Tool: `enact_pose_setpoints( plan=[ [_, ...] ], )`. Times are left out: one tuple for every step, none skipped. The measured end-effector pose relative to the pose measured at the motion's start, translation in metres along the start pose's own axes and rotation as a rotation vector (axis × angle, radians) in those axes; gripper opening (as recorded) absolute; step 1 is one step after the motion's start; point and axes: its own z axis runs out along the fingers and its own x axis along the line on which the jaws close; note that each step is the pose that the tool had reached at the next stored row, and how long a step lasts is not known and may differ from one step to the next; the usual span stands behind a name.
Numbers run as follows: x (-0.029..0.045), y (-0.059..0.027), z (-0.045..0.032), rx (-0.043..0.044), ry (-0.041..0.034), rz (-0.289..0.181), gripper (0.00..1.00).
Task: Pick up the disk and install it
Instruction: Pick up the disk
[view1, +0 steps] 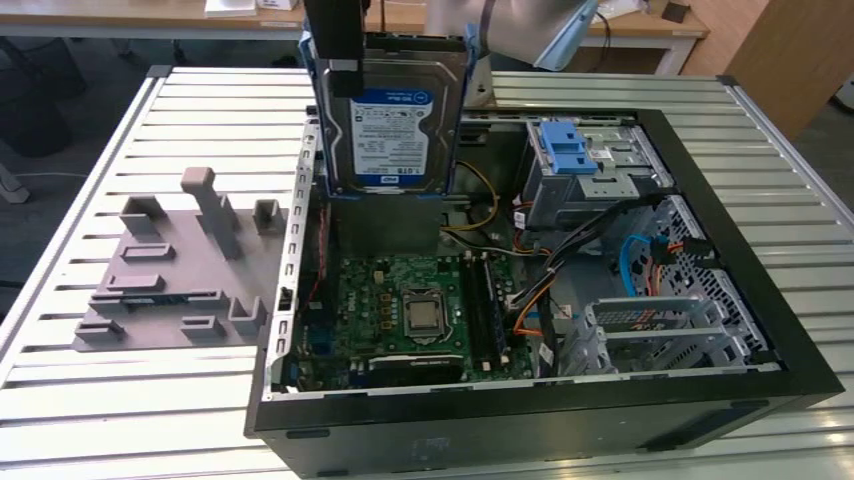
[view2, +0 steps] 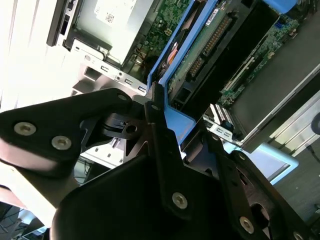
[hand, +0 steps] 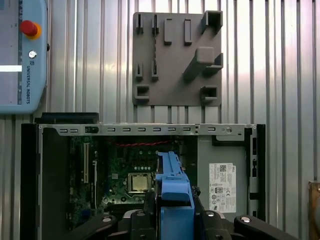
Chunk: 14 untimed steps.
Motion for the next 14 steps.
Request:
enact_pose_setpoints(
  plan=[
    [0.0002, -0.0003, 0.0000, 0.0017, 0.0001, 0.000, 0.36],
    [0.0004, -0.0005, 0.0001, 0.0044, 0.0000, 0.000, 0.36],
    [0.0005, -0.0007, 0.0004, 0.0077, -0.0001, 0.000, 0.36],
    [0.0007, -0.0009, 0.0006, 0.0103, -0.0002, 0.000, 0.36],
    [0.0008, -0.0014, 0.0008, 0.0111, -0.0001, -0.001, 0.36],
    [0.0011, -0.0022, 0.0010, 0.0112, -0.0002, 0.000, 0.36],
    [0.0014, -0.0037, 0.0012, 0.0113, -0.0003, 0.000, 0.36],
    [0.0018, -0.0055, 0.0013, 0.0113, -0.0003, 0.000, 0.36],
    [0.0023, -0.0077, 0.0014, 0.0113, -0.0004, 0.000, 0.36],
    [0.0029, -0.0102, 0.0014, 0.0112, -0.0004, 0.000, 0.36],
    [0.0035, -0.0125, 0.0014, 0.0112, -0.0004, -0.001, 0.36],
    [0.0041, -0.0148, 0.0014, 0.0111, -0.0005, -0.001, 0.36],
    [0.0048, -0.0171, 0.0014, 0.0110, -0.0005, 0.000, 0.36],
    [0.0057, -0.0192, 0.0016, 0.0111, -0.0010, 0.000, 0.36]
  ],
)
